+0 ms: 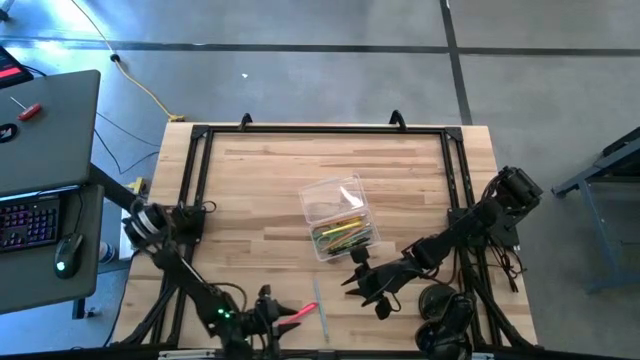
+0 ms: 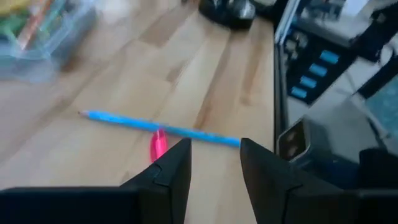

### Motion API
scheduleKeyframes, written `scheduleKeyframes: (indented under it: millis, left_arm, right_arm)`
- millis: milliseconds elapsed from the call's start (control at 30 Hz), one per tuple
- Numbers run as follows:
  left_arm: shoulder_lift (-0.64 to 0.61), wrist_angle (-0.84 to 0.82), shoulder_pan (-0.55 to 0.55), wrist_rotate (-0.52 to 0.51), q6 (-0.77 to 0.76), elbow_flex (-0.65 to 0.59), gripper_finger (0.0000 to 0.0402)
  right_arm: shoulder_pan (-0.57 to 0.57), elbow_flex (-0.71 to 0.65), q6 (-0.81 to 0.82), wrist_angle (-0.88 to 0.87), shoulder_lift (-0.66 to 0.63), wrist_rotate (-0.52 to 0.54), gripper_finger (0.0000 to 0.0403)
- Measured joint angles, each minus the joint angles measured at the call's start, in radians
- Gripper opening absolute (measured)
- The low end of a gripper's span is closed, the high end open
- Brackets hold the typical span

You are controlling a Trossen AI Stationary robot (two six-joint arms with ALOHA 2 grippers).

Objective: Pick & place school supplies into a supply box
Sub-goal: Put the pink pen into the supply box

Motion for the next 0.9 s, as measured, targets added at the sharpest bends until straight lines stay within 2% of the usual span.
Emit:
scheduleKeyframes:
  millis: [133,300,500,900]
  left_arm:
    - [0.048,-0.014,0.040,0.062,0.007,0.000,0.0168]
    - [0.084,0.001,0.058,0.012,0.020,0.000,0.0168]
    - [0.145,0.052,0.056,0.011,-0.018,0.001,0.0168]
    - [0.178,0.068,0.070,0.078,-0.047,0.001,0.0168]
  right_arm:
    - [0.000,0.000,0.050,-0.001,0.000,-0.003,0.0083]
    - [0.000,0.000,0.052,-0.001,0.000,-0.003,0.0083]
    - [0.000,0.000,0.051,-0.001,0.000,-0.003,0.0083]
    - [0.000,0.000,0.050,-0.002,0.000,-0.003,0.0083]
